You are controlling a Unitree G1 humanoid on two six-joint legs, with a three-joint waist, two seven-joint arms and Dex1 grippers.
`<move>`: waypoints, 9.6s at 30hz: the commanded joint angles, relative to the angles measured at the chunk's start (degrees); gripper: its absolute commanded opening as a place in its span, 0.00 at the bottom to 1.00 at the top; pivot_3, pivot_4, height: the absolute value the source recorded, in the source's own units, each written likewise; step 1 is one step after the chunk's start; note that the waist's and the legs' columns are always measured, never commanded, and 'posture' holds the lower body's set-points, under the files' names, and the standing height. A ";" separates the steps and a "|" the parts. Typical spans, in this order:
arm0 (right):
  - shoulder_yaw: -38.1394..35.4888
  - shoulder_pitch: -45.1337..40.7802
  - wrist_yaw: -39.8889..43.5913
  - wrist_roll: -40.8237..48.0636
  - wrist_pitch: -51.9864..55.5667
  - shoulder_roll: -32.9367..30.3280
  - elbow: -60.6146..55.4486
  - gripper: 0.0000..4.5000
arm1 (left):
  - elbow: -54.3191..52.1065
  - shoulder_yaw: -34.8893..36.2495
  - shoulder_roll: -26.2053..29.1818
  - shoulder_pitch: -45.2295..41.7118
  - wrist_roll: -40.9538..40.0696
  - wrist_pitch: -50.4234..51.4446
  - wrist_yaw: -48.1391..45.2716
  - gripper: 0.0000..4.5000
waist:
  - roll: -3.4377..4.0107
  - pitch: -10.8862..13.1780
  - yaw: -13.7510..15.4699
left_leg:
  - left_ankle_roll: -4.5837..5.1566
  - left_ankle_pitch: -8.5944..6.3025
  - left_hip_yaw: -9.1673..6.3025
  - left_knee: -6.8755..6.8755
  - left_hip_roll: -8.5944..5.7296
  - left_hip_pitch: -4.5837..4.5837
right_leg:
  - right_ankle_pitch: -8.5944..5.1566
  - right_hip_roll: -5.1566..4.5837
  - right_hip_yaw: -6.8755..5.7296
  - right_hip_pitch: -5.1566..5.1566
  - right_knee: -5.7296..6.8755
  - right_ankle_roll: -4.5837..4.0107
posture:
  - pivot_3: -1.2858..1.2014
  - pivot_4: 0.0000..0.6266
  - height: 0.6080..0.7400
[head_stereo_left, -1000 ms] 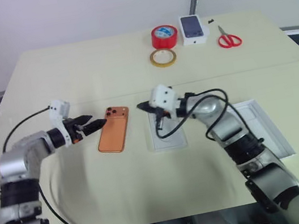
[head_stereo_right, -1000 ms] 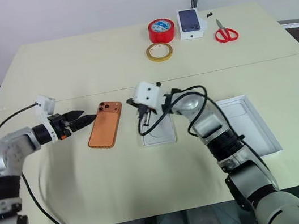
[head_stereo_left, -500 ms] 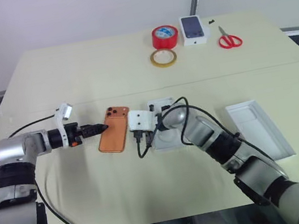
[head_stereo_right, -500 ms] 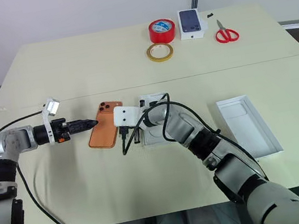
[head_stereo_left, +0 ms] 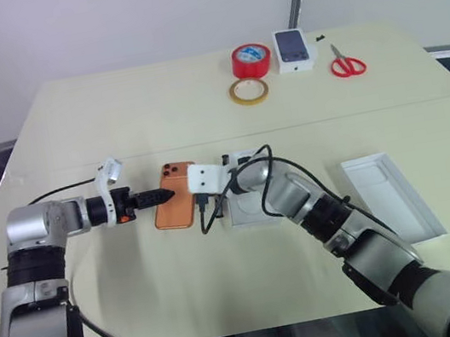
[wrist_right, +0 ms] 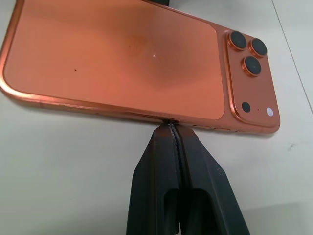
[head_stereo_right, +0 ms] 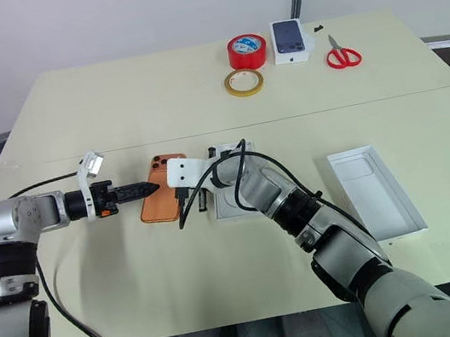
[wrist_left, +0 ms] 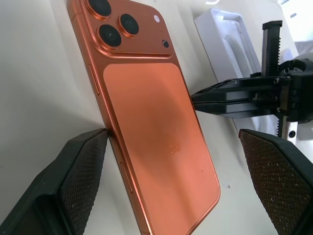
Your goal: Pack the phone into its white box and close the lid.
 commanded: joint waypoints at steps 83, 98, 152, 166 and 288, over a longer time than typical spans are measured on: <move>-4.62 1.22 -0.73 1.24 -3.62 0.03 -3.80 0.00 | 6.88 14.74 -7.98 2.42 -13.89 14.14 10.77 0.00 | -0.16 0.10 -1.84 | -0.47 0.25 -0.04 -0.10 -0.01 -0.43 | 0.00 0.00 0.02 -0.57 0.09 0.00 | 0.52 0.24 1.00; -15.86 12.11 16.77 25.08 -0.09 -10.72 -26.64 0.53 | 1.47 20.55 -7.24 2.02 -20.98 13.76 7.41 0.00 | -0.26 0.17 -0.91 | -0.39 0.21 -0.05 -0.11 -0.01 -0.56 | 0.01 -0.01 0.01 -0.64 -0.01 0.00 | 0.52 0.24 1.00; -13.08 25.08 18.74 21.36 -19.66 -24.93 -25.04 0.23 | -8.29 15.60 -9.30 5.19 -25.58 16.97 9.86 0.00 | -0.42 0.29 -0.05 | -0.36 0.19 0.00 -0.04 0.02 -0.57 | 0.00 -0.02 0.02 -0.59 -0.13 0.00 | 0.52 0.24 1.00; -12.03 26.46 19.61 19.70 -20.08 -25.90 -24.87 0.23 | -8.10 16.12 -10.02 5.10 -25.75 16.45 11.80 0.00 | -0.42 0.29 -0.05 | -0.37 0.20 0.00 -0.02 0.02 -0.57 | 0.01 -0.01 0.02 -0.58 -0.11 0.00 | 0.52 0.24 1.00; -29.71 39.74 12.63 21.93 -12.63 -38.19 -31.73 0.00 | -14.54 -19.75 -26.59 2.08 3.96 -15.47 7.97 0.02 | -0.43 0.26 1.33 | 0.02 0.01 0.02 0.27 0.01 -0.48 | 0.00 0.05 0.01 -0.18 -0.19 0.01 | 0.52 0.24 1.00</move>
